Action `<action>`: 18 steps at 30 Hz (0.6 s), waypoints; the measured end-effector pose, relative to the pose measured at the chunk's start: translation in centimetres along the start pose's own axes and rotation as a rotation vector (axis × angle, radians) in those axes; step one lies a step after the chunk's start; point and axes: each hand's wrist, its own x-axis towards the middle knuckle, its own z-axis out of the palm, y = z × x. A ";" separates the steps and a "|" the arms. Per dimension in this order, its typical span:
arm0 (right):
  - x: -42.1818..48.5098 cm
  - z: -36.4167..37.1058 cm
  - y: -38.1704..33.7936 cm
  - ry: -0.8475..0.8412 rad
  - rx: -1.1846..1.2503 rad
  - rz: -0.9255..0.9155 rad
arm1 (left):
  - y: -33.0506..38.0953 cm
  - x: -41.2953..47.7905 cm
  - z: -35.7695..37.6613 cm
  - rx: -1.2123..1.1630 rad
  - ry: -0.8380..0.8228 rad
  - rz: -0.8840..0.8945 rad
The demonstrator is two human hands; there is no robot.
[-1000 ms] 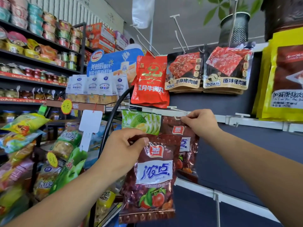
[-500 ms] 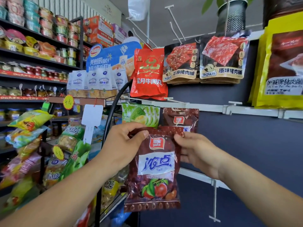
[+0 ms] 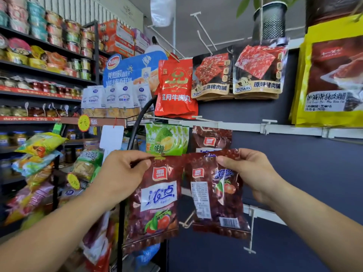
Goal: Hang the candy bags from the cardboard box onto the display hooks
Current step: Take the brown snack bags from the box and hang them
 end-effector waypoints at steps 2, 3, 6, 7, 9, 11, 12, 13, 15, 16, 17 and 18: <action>-0.1 0.3 -0.1 0.013 0.015 -0.039 | 0.3 -0.4 0.2 0.020 -0.010 -0.009; -0.2 0.5 -0.2 0.013 0.015 -0.048 | 0.5 -0.6 0.5 -0.007 -0.016 -0.024; -0.4 1.1 -0.2 0.008 -0.005 -0.063 | 1.0 -0.8 1.0 -0.065 -0.008 -0.067; -0.5 1.3 -0.4 0.016 -0.019 -0.074 | 1.2 -0.9 1.1 -0.069 0.000 -0.067; -0.4 1.6 -0.3 0.073 -0.103 -0.146 | 1.6 -1.0 1.4 -0.091 0.036 -0.064; -0.6 2.3 -0.1 0.153 -0.222 -0.243 | 2.2 -1.4 2.0 -0.148 0.075 -0.070; -0.7 2.9 0.2 0.160 -0.254 -0.284 | 2.7 -1.7 2.6 -0.193 0.076 -0.071; -1.1 3.6 0.3 0.148 -0.264 -0.307 | 3.2 -2.1 3.4 -0.250 0.060 -0.079; -2.4 5.3 0.5 0.073 -0.203 -0.307 | 4.2 -3.2 5.0 -0.380 0.017 -0.108; -3.1 6.1 0.6 0.020 -0.150 -0.294 | 4.5 -3.7 5.6 -0.444 0.000 -0.120; -4.1 6.7 0.5 -0.024 -0.114 -0.282 | 4.7 -4.1 6.1 -0.500 -0.015 -0.138; -5.0 7.0 0.7 -0.074 -0.092 -0.276 | 4.7 -4.3 6.4 -0.543 -0.026 -0.163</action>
